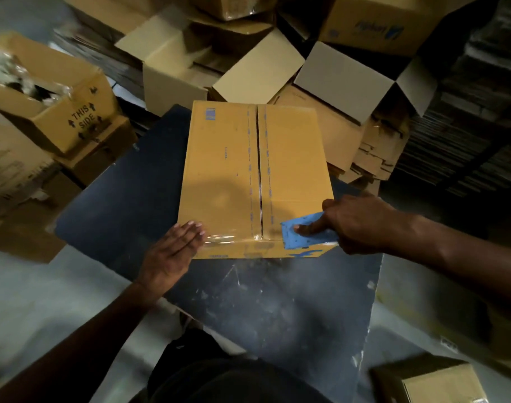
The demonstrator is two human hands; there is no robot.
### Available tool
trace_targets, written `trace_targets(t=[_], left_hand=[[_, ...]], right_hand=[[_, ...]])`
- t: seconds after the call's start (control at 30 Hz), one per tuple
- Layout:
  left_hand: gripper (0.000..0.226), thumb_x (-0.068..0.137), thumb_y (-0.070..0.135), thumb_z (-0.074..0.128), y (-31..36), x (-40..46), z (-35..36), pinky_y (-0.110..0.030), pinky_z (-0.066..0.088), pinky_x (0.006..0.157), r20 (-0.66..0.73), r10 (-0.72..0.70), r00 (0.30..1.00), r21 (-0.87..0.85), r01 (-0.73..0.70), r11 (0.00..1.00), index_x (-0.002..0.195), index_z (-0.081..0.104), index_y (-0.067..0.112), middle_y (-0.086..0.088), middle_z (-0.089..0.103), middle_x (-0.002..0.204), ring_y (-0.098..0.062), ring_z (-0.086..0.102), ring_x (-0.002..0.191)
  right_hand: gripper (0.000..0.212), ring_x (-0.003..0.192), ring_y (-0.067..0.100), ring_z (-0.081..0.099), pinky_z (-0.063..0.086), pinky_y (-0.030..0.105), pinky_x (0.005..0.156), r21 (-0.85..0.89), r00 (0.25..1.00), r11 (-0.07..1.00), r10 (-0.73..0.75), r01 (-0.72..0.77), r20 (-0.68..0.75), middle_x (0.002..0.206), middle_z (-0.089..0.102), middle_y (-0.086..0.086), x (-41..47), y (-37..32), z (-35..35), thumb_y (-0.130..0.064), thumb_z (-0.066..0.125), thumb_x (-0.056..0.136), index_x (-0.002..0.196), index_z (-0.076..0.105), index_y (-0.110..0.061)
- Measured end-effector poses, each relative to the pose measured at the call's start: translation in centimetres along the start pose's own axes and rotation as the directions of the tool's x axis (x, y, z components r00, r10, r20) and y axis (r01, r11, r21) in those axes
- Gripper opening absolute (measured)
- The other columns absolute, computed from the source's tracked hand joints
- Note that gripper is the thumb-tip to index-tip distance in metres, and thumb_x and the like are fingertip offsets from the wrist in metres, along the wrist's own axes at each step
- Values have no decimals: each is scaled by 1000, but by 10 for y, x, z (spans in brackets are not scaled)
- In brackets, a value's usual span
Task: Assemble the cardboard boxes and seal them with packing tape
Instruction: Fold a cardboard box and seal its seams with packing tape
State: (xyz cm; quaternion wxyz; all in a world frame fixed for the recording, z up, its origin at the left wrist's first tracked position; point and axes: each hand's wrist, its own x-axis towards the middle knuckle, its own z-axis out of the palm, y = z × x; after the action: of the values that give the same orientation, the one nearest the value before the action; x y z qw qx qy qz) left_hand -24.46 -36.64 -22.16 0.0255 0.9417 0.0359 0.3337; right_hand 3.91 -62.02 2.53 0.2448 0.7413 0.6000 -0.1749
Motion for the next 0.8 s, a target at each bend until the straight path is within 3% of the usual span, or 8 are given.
trace_targets(t=[0.13, 0.27, 0.5, 0.67, 0.8], left_hand=[[31, 106, 15, 60, 4, 5, -5, -49, 49, 111, 12, 3, 1000, 11, -3, 1000, 133, 67, 2, -13, 62, 143, -29, 59, 134], [36, 103, 15, 65, 2, 2, -6, -50, 50, 109, 16, 41, 999, 36, -41, 998, 137, 64, 2, -13, 60, 146, -29, 58, 135], [39, 103, 12, 63, 2, -1, -6, -56, 47, 110, 83, 4, 997, 4, -4, 1000, 140, 60, 1, -15, 57, 149, -32, 53, 140], [67, 84, 48, 72, 47, 40, -36, -60, 39, 114, 233, -153, 960, 57, 144, 988, 131, 68, 1, -16, 63, 142, -32, 57, 135], [86, 94, 68, 45, 126, 98, -10, -45, 19, 125, 457, -95, 884, -11, 113, 994, 153, 47, 5, -11, 40, 161, -22, 38, 150]], right_hand=[[83, 98, 19, 55, 51, 44, 80, 44, 998, 999, 2, -5, 69, 116, 51, -4, 8, 4, 27, -24, 60, 96, 149, 15, -69], [83, 111, 27, 58, 47, 54, 92, 11, 997, 1000, 11, -12, 75, 118, 52, -2, 22, 2, 35, -26, 65, 94, 149, 19, -67], [78, 120, 28, 56, 41, 52, 88, 2, 991, 1000, 13, -13, 135, 127, 54, -1, 35, 0, 29, -30, 71, 92, 150, 30, -62], [73, 116, 26, 58, 40, 42, 79, 7, 993, 1000, -15, 14, 120, 127, 58, -3, 38, -1, 27, -33, 73, 89, 149, 38, -57], [64, 110, 26, 62, 45, 35, 70, 23, 992, 999, -42, 39, 123, 128, 59, -1, 36, -1, 13, -34, 71, 91, 147, 46, -53]])
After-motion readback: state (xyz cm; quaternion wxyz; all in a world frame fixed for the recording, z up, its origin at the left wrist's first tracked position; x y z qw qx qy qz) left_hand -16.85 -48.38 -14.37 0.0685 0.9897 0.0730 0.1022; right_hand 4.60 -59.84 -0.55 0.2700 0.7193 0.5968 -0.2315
